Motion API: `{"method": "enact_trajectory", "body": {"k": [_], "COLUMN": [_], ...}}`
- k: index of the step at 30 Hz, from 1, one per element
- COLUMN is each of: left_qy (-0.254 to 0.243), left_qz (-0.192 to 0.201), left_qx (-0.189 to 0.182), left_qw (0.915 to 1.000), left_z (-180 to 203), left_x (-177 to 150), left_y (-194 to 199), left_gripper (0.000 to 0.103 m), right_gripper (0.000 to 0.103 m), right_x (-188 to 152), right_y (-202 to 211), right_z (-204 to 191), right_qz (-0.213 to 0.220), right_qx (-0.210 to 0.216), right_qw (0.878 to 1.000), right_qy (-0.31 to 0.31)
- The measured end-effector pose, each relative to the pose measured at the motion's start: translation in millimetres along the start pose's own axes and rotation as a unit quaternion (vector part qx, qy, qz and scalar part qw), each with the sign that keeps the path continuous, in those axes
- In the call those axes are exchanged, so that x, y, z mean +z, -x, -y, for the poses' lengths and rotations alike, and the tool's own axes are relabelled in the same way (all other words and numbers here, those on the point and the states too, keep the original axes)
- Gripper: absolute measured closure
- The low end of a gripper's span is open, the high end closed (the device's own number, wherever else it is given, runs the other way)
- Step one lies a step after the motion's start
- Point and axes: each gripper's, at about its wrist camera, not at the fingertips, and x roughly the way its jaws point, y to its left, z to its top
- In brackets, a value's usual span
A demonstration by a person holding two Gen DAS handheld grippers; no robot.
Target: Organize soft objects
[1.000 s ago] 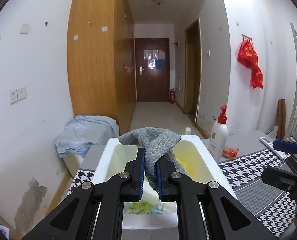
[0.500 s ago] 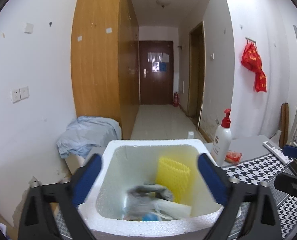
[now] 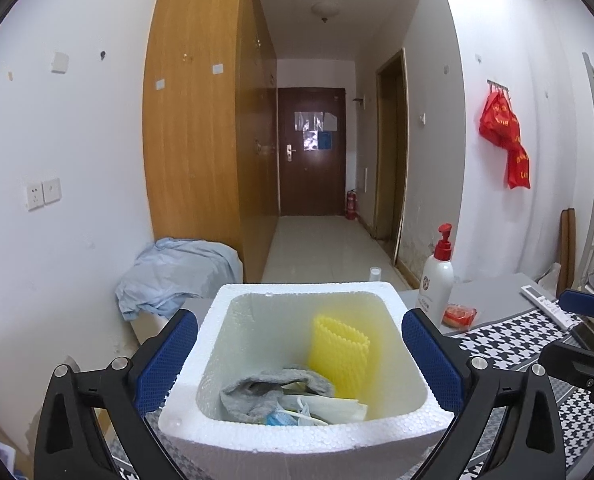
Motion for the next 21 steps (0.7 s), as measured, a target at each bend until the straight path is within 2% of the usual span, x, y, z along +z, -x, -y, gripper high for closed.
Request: {"method": "enact_trajectory", "body": {"k": [21], "left_qy": [-0.01], "left_qz": [0.021], "left_qx": [0.005], "left_qw": [0.9997], "left_z": [24.0], "left_x": [-5.4], "left_y": [55.4], "left_gripper": [0.001], "right_gripper": [0.0], "right_x": [-11.1], "right_y": [43.8], "right_z": [-11.2], "right_qz": [0.025], "right_qx": [0.011], "right_qw": [1.0], "right_qy": [0.01]}}
